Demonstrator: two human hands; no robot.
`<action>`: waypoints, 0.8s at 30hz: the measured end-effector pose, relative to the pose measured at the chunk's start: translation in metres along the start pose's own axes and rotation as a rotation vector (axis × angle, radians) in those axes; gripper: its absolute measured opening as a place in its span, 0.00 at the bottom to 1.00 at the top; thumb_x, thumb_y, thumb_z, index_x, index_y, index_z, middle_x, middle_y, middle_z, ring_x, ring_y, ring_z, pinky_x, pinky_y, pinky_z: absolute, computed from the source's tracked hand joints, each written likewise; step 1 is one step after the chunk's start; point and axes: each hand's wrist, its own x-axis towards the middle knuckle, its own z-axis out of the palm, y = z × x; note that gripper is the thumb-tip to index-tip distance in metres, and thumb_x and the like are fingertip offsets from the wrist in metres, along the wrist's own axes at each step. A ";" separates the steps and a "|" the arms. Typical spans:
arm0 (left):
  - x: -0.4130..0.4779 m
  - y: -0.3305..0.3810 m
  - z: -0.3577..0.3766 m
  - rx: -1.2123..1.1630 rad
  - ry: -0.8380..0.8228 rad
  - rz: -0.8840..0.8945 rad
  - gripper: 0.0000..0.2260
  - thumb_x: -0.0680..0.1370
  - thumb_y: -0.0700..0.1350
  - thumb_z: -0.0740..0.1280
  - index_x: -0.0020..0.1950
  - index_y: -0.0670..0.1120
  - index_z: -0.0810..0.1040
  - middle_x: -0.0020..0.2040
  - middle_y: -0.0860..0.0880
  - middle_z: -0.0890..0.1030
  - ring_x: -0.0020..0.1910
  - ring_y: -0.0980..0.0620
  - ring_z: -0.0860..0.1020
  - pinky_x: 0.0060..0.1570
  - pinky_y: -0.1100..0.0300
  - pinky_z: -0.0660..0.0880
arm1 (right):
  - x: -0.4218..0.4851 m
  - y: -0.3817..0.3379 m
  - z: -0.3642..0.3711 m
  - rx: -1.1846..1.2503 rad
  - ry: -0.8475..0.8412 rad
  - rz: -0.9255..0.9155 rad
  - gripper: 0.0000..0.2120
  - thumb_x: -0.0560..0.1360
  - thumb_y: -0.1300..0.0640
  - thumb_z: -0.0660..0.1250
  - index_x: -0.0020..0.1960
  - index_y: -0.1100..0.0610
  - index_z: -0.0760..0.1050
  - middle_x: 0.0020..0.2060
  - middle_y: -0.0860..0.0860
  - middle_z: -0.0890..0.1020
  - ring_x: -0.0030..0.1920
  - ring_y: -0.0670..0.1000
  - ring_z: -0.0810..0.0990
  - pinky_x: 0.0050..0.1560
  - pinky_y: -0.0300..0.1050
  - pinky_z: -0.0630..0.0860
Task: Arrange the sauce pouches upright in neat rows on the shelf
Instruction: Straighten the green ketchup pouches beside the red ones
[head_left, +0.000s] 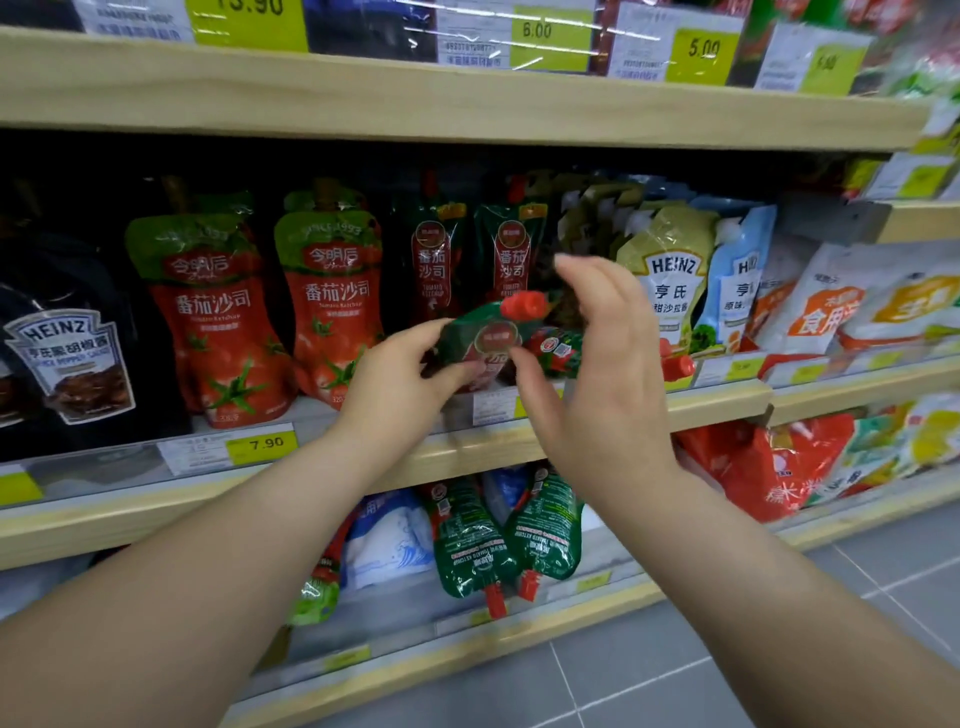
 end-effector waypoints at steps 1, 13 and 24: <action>0.003 0.000 -0.002 0.000 -0.004 -0.024 0.09 0.72 0.52 0.72 0.50 0.63 0.78 0.40 0.70 0.79 0.45 0.70 0.76 0.42 0.76 0.68 | -0.008 0.000 0.004 0.012 0.006 0.016 0.26 0.72 0.62 0.70 0.67 0.62 0.63 0.61 0.63 0.72 0.64 0.58 0.70 0.65 0.43 0.67; 0.012 -0.006 -0.020 -0.085 -0.105 -0.204 0.20 0.76 0.48 0.67 0.68 0.50 0.71 0.61 0.47 0.78 0.58 0.51 0.77 0.60 0.49 0.74 | -0.002 0.008 0.077 0.224 -0.312 0.410 0.49 0.70 0.56 0.72 0.73 0.36 0.39 0.62 0.52 0.74 0.60 0.52 0.73 0.58 0.57 0.74; -0.056 -0.044 -0.043 0.724 0.032 0.130 0.19 0.73 0.60 0.64 0.59 0.51 0.79 0.46 0.51 0.83 0.45 0.46 0.78 0.49 0.51 0.68 | 0.015 0.012 0.100 0.105 -0.361 0.442 0.49 0.71 0.58 0.73 0.74 0.41 0.39 0.57 0.57 0.75 0.53 0.57 0.77 0.51 0.56 0.78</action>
